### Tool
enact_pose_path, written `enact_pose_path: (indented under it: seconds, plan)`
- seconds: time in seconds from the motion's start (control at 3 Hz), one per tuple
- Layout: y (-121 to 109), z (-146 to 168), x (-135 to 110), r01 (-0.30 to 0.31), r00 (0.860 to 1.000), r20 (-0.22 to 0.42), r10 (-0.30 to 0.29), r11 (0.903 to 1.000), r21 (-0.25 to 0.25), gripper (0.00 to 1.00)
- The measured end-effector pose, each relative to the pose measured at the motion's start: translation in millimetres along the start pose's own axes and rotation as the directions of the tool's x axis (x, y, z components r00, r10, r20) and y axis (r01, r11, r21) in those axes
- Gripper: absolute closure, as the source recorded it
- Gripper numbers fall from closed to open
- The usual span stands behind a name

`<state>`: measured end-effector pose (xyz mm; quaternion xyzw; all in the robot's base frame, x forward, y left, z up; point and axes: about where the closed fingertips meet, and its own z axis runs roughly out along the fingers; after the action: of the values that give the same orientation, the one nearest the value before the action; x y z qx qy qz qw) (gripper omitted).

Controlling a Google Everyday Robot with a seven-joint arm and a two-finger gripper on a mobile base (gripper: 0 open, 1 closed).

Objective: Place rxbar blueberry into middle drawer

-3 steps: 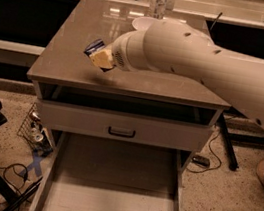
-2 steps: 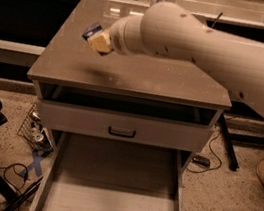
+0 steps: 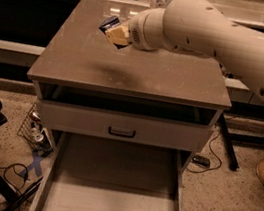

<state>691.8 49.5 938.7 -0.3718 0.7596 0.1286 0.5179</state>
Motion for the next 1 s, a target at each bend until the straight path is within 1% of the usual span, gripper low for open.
enact_pose_path:
  seconds: [0.33,0.67,1.0]
  plan:
    - [-22,-21,7,0.013,1.000,-0.026,-0.013,0.9998,0.012,1.00]
    - [-49,-62,19,0.021,0.998,-0.067,-0.020,0.9997,0.015,1.00]
    - [-61,-100,36,-0.004,0.993,-0.114,0.004,1.0000,0.000,1.00]
